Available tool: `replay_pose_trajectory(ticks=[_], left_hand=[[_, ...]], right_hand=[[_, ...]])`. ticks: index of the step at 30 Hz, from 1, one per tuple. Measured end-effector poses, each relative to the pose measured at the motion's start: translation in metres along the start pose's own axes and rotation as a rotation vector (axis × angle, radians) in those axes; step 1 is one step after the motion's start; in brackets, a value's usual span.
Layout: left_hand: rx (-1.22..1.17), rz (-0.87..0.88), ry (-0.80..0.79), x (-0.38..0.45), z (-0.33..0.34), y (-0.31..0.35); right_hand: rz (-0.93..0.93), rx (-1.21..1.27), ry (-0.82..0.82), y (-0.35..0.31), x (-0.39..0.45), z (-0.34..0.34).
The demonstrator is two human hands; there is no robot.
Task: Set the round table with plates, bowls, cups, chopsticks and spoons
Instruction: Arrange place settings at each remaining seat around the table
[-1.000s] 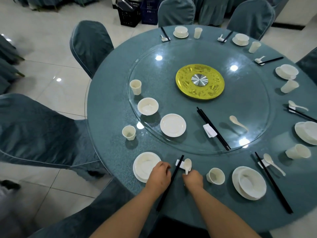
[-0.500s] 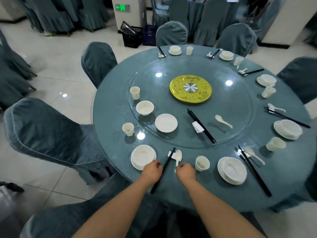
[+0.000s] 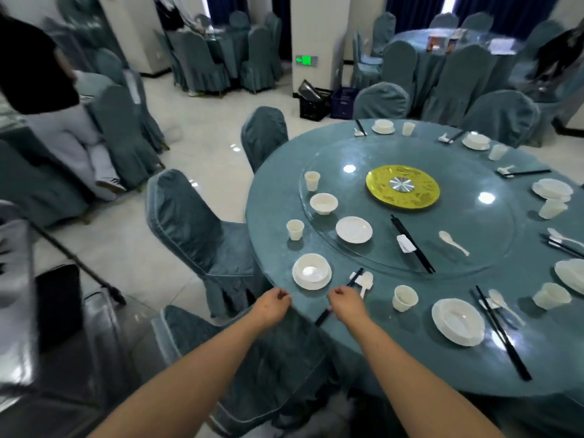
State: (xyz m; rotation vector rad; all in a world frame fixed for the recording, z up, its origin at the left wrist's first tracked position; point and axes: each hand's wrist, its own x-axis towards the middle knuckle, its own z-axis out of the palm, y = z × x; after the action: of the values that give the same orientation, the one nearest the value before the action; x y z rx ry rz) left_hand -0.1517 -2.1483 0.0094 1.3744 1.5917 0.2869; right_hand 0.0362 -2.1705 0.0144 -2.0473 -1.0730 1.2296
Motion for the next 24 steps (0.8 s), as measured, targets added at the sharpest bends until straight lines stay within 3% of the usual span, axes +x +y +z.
replay_pose_trajectory(ticks=[7, 12, 18, 24], left_hand=[[-0.130, 0.057, 0.168, -0.064, -0.078, -0.052], [-0.229, 0.033, 0.251, -0.100, -0.136, -0.107], [-0.285, 0.069, 0.215, -0.109, -0.206, -0.171], [-0.161, 0.101, 0.115, -0.100, -0.284, -0.213]], right_hand=[[-0.094, 0.159, -0.162, -0.044, -0.045, 0.063], [-0.142, 0.117, -0.288, -0.075, -0.068, 0.145], [-0.144, 0.072, -0.301, -0.110, -0.087, 0.239], [-0.131, 0.185, -0.222, -0.152, -0.111, 0.301]])
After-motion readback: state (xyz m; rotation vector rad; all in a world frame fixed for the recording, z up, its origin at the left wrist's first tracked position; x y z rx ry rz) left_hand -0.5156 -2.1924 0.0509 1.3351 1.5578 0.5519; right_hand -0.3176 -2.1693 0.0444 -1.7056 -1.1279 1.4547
